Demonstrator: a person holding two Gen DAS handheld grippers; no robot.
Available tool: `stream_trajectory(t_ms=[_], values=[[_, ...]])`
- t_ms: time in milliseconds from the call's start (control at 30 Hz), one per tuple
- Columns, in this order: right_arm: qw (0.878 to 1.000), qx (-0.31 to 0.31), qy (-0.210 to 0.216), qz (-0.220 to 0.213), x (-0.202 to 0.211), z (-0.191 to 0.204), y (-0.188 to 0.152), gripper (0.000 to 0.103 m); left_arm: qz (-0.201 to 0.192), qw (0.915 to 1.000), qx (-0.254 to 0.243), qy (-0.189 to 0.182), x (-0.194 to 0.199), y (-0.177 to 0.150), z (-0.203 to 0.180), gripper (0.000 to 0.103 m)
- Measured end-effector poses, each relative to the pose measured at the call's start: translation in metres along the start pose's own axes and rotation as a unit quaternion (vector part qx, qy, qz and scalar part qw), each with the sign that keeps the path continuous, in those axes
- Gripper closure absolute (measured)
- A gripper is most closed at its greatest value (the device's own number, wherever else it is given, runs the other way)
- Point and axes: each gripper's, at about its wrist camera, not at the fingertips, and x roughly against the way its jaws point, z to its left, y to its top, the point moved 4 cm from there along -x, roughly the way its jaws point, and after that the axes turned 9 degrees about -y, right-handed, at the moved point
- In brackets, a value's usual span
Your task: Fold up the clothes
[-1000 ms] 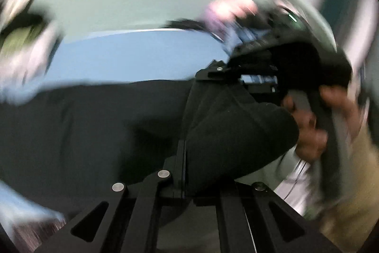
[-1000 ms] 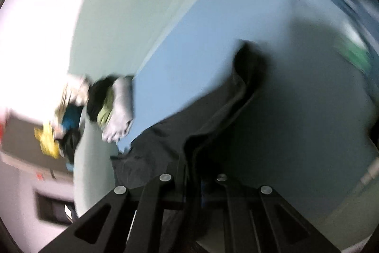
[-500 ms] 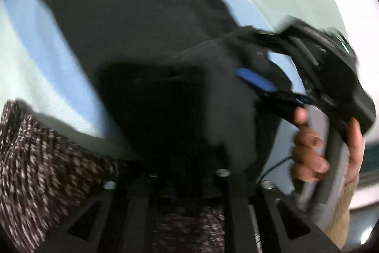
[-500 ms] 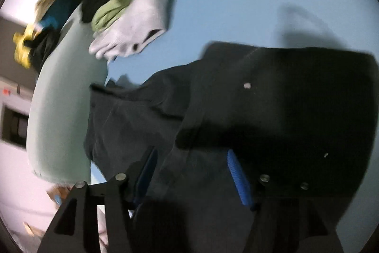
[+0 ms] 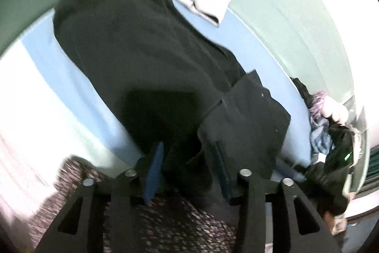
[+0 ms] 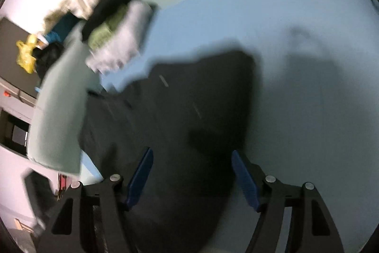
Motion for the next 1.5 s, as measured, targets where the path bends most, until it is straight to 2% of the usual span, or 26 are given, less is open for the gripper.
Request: stream_trajectory(t_ms=[67, 167, 267, 367, 433, 533, 600, 633, 667, 700, 767, 867, 933, 1000, 1067, 1167, 1200, 1233, 1300, 1400, 1433, 1500], values=[[1.000, -0.017, -0.006, 0.025, -0.012, -0.015, -0.021, 0.037, -0.014, 0.9994, -0.032, 0.008, 0.007, 0.002, -0.007, 0.052], [0.999, -0.026, 0.013, 0.025, -0.011, -0.022, -0.036, 0.035, -0.007, 0.9916, -0.129, 0.008, 0.012, -0.004, -0.036, 0.043], [0.999, -0.017, 0.022, 0.040, -0.012, -0.020, -0.046, 0.035, -0.004, 0.9686, -0.248, 0.013, 0.013, -0.027, -0.078, 0.040], [0.998, 0.032, 0.006, 0.054, -0.013, -0.004, -0.055, 0.035, -0.016, 0.9417, -0.336, 0.003, 0.011, -0.056, -0.113, 0.040], [0.996, 0.052, 0.006, 0.078, -0.013, 0.007, -0.066, 0.035, -0.019, 0.9285, -0.371, -0.006, 0.011, -0.069, -0.125, 0.040], [0.992, 0.043, 0.039, 0.113, -0.009, 0.005, -0.081, 0.036, -0.016, 0.9144, -0.404, -0.010, 0.011, -0.081, -0.131, 0.039], [0.990, 0.019, 0.064, 0.123, -0.008, -0.003, -0.089, 0.047, -0.014, 0.9051, -0.425, -0.012, 0.015, -0.087, -0.130, 0.039], [0.990, 0.009, 0.070, 0.125, -0.009, -0.007, -0.091, 0.075, -0.011, 0.8978, -0.440, -0.012, 0.017, -0.091, -0.130, 0.039], [0.989, 0.000, 0.075, 0.126, -0.010, -0.009, -0.094, 0.096, -0.007, 0.8890, -0.458, -0.013, 0.019, -0.095, -0.130, 0.039], [0.989, -0.008, 0.080, 0.123, -0.010, -0.011, -0.097, 0.097, -0.003, 0.8799, -0.475, -0.013, 0.021, -0.099, -0.131, 0.039], [0.990, -0.012, 0.093, 0.107, -0.002, -0.009, -0.097, 0.099, -0.009, 0.8539, -0.520, -0.008, 0.026, -0.109, -0.133, 0.039], [0.985, -0.032, 0.149, 0.080, 0.022, -0.006, -0.084, 0.100, -0.009, 0.8125, -0.583, 0.005, 0.024, -0.125, -0.135, 0.039], [0.979, -0.046, 0.185, 0.067, 0.037, -0.004, -0.073, 0.100, -0.004, 0.7884, -0.615, 0.027, 0.012, -0.133, -0.137, 0.039], [0.974, -0.053, 0.208, 0.068, 0.045, -0.002, -0.063, 0.100, -0.007, 0.7655, -0.641, 0.056, -0.002, -0.139, -0.142, 0.039], [0.970, -0.059, 0.223, 0.074, 0.047, 0.003, -0.057, 0.100, -0.021, 0.7374, -0.670, 0.081, -0.014, -0.143, -0.150, 0.039], [0.967, -0.064, 0.235, 0.080, 0.044, 0.012, -0.048, 0.100, -0.041, 0.7024, -0.703, 0.100, -0.027, -0.148, -0.160, 0.039], [0.966, -0.065, 0.237, 0.081, 0.043, 0.014, -0.046, 0.100, -0.037, 0.6899, -0.715, 0.107, -0.033, -0.149, -0.161, 0.039], [0.965, -0.066, 0.240, 0.083, 0.040, 0.018, -0.043, 0.100, -0.029, 0.6784, -0.726, 0.110, -0.039, -0.151, -0.161, 0.039], [0.963, -0.073, 0.246, 0.086, 0.035, 0.023, -0.038, 0.100, -0.019, 0.6618, -0.741, 0.111, -0.046, -0.154, -0.159, 0.039], [0.959, -0.078, 0.256, 0.095, 0.035, 0.020, -0.033, 0.100, -0.029, 0.6304, -0.762, 0.146, -0.060, -0.155, -0.155, 0.039], [0.958, -0.079, 0.258, 0.096, 0.036, 0.018, -0.032, 0.100, -0.026, 0.6381, -0.755, 0.150, -0.063, -0.151, -0.155, 0.039], [0.957, -0.079, 0.262, 0.100, 0.036, 0.017, -0.031, 0.100, -0.015, 0.6682, -0.730, 0.144, -0.067, -0.141, -0.155, 0.039]])
